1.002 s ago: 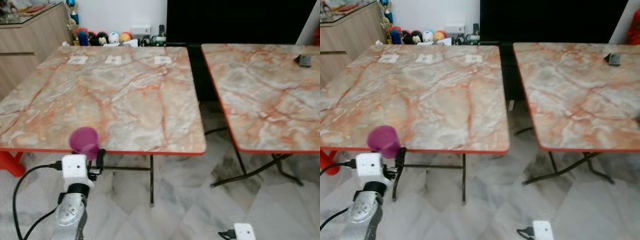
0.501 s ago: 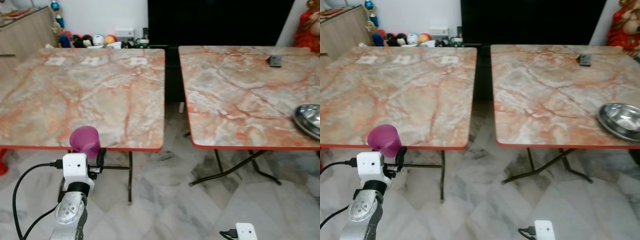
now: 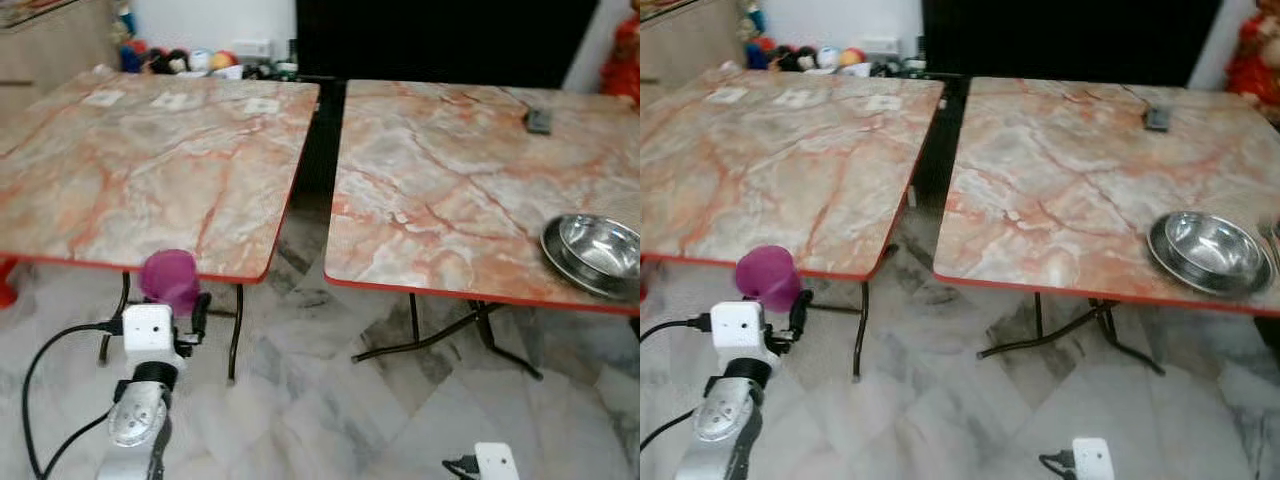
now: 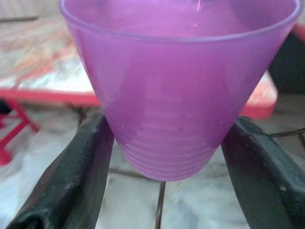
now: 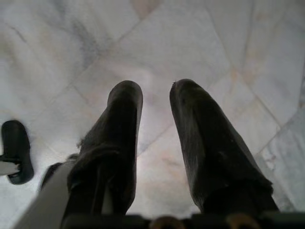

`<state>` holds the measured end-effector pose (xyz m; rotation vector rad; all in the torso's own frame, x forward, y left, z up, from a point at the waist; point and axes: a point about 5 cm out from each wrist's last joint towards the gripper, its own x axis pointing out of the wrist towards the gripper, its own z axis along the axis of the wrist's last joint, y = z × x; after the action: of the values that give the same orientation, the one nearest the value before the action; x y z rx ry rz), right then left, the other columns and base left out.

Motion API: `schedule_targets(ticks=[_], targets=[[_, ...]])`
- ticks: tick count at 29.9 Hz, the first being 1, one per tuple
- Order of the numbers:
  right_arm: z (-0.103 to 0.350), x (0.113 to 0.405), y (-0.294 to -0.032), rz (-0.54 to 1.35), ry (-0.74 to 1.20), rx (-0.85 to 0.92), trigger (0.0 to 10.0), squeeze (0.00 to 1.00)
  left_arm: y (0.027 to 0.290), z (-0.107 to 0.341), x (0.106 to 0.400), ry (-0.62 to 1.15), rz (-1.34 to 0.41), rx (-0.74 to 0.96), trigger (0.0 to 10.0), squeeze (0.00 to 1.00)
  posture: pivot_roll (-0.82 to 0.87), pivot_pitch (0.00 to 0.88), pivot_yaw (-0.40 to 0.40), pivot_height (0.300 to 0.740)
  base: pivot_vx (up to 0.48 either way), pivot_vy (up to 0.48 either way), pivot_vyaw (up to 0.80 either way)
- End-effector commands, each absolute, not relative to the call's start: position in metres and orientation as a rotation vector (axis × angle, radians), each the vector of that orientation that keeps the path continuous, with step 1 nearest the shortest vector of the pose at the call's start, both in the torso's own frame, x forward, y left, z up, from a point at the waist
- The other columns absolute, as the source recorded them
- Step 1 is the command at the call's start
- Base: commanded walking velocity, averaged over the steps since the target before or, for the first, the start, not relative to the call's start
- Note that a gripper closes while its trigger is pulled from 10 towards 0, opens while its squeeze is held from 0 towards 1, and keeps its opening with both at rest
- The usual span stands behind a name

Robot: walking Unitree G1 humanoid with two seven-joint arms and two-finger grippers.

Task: Setting the table

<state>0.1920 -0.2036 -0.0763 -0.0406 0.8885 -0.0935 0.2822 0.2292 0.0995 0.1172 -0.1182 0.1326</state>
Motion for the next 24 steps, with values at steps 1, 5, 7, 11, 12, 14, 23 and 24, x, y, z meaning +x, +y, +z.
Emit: schedule_targets(ticks=[1, 5, 7, 11, 12, 14, 23, 24], targets=[[-0.081, 0.183, -0.203, -0.100, 0.918, -0.032, 10.0, 0.00, 0.226, 0.103, 0.285, -0.131, 0.122, 0.115, 10.0, 0.00, 0.01, 0.090, -0.003, 0.740, 0.000, -0.416, 0.00], [-0.081, 0.183, -0.204, -0.103, 0.919, -0.032, 10.0, 0.00, 0.225, 0.103, 0.285, -0.130, 0.119, 0.115, 10.0, 0.00, 0.01, 0.089, -0.003, 0.740, 0.060, -0.414, 0.00], [-0.081, 0.183, -0.204, -0.104, 0.919, -0.031, 10.0, 0.00, 0.225, 0.103, 0.284, -0.130, 0.116, 0.118, 10.0, 0.00, 0.02, 0.086, -0.003, 0.740, 0.000, -0.416, 0.00], [-0.081, 0.183, -0.204, -0.107, 0.919, -0.029, 10.0, 0.00, 0.229, 0.103, 0.282, -0.129, 0.114, 0.127, 10.0, 0.00, 0.02, 0.080, -0.002, 0.740, 0.120, -0.414, 0.00], [-0.081, 0.183, -0.204, -0.107, 0.920, -0.029, 10.0, 0.00, 0.230, 0.103, 0.282, -0.127, 0.113, 0.130, 10.0, 0.00, 0.02, 0.079, -0.002, 0.740, 0.000, -0.412, 0.00], [-0.081, 0.183, -0.204, -0.107, 0.921, -0.030, 10.0, 0.00, 0.232, 0.103, 0.281, -0.120, 0.097, 0.144, 10.0, 0.00, 0.02, 0.079, -0.002, 0.740, 0.240, -0.412, 0.00], [-0.082, 0.182, -0.203, -0.108, 0.924, -0.028, 10.0, 0.00, 0.236, 0.104, 0.277, -0.117, 0.033, 0.171, 10.0, 0.00, 0.02, 0.061, 0.004, 0.740, 0.160, -0.414, 0.00], [-0.082, 0.181, -0.203, -0.108, 0.925, -0.029, 10.0, 0.00, 0.237, 0.105, 0.277, -0.118, 0.027, 0.170, 10.0, 0.00, 0.02, 0.058, 0.005, 0.740, 0.000, -0.412, 0.00]])
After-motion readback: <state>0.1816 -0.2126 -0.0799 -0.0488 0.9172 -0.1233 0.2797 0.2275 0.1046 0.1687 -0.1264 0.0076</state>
